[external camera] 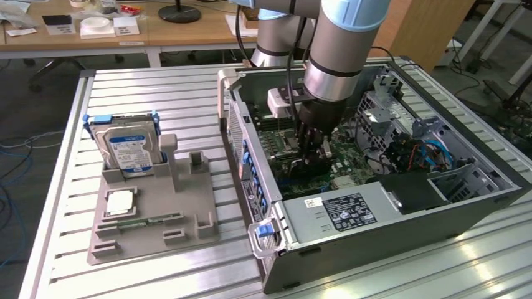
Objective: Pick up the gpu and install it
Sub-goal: 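Insert the gpu into the slot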
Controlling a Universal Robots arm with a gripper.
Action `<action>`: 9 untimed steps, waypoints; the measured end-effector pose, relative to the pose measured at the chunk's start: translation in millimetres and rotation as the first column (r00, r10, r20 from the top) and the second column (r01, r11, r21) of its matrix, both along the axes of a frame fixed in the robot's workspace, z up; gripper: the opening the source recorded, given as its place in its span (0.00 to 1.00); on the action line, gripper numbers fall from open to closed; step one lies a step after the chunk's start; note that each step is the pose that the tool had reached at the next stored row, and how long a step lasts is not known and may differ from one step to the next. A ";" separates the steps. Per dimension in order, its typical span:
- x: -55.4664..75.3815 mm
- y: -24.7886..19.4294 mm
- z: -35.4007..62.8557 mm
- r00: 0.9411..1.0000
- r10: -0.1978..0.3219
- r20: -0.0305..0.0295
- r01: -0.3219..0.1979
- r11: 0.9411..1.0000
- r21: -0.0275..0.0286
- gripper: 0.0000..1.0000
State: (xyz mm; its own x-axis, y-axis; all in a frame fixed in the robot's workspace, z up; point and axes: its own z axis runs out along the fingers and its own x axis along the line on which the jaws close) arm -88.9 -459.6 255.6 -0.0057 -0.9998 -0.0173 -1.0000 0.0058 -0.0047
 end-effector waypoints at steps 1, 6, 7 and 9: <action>0.0 0.0 0.0 1.000 0.000 0.000 0.000 1.000 0.000 0.26; -0.7 0.0 -0.5 1.000 0.000 0.001 0.000 1.000 0.001 0.26; -1.0 0.0 -0.8 1.000 0.000 0.001 0.000 1.000 0.001 0.26; -1.1 0.0 -1.0 1.000 0.000 0.000 0.000 1.000 0.001 0.26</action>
State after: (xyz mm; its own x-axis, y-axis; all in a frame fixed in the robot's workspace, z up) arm -90.0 -459.6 254.6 -0.0054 -0.9998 -0.0181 -1.0000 0.0055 -0.0051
